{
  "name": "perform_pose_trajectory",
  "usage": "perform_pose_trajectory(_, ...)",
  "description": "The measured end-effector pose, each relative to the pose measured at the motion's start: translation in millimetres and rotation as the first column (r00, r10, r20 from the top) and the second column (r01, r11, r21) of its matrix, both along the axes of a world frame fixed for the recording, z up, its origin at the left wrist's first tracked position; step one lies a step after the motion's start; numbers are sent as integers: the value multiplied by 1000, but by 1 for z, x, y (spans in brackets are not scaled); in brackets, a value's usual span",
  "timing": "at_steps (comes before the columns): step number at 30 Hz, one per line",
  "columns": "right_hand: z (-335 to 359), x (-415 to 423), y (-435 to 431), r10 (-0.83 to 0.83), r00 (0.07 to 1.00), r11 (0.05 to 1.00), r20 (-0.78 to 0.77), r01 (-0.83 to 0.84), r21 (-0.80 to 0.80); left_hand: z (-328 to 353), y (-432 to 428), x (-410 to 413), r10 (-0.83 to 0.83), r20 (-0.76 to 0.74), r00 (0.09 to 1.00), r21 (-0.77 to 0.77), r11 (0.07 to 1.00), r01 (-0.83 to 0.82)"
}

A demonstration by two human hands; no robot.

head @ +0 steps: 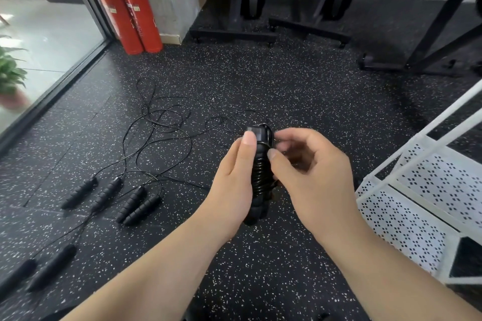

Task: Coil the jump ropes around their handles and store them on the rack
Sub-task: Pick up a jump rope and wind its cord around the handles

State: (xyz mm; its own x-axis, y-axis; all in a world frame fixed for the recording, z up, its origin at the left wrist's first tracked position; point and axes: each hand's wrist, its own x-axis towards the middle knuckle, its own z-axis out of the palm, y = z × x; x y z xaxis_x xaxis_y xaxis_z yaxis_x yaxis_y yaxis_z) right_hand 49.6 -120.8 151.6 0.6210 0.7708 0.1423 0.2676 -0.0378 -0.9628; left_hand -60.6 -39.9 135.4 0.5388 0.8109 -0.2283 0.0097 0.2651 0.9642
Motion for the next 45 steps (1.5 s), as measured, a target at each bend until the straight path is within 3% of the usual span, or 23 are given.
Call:
perform_pose_trajectory(4, -2, -5, -2, -24, 977, 999, 214, 33, -41, -6, 0, 2, 20, -81, 996, 236, 972, 0)
perform_pose_trajectory(10, 1, 14, -3, -34, 986, 999, 162, 40, -31, 0, 13, -8, -160, -215, 963, 334, 915, 227)
perform_pose_trajectory(13, 3, 25, -4, -7, 990, 1000, 142, 10, -22, 5, 21, -11, -106, -230, 967, 383, 904, 190)
perform_pose_trajectory(16, 4, 24, -6, 67, 987, 997, 148, -60, -46, 7, 25, -11, -71, -214, 974, 337, 931, 142)
perform_pose_trajectory(18, 7, 23, -5, 111, 991, 993, 70, -108, -45, 6, 25, -11, -65, -201, 978, 341, 931, 132)
perform_pose_trajectory(21, 11, 28, -1, 104, 977, 994, -185, -109, -19, 6, 23, -10, -62, -162, 985, 343, 932, 115)
perform_pose_trajectory(25, 16, 32, 2, 127, 832, 990, -540, -136, 24, 5, 21, -9, -3, -129, 992, 350, 936, 48)
perform_pose_trajectory(28, 21, 34, 3, 152, 733, 988, -663, -121, 94, 3, 19, -11, 40, -276, 960, 489, 866, 104)
perform_pose_trajectory(30, 23, 35, 3, 183, 744, 983, -643, -120, 142, 1, 18, -13, 49, -350, 935, 562, 810, 168)
perform_pose_trajectory(36, 19, 40, 2, 281, 827, 954, -487, -186, 236, -1, 18, -16, 15, -368, 930, 610, 759, 229)
perform_pose_trajectory(40, 15, 43, 3, 192, 971, 973, -140, -171, 153, -2, 13, -17, -49, -405, 913, 607, 732, 308)
perform_pose_trajectory(45, 15, 48, 4, 88, 991, 993, -98, -80, 88, 2, 6, -15, -107, -340, 934, 596, 744, 302)
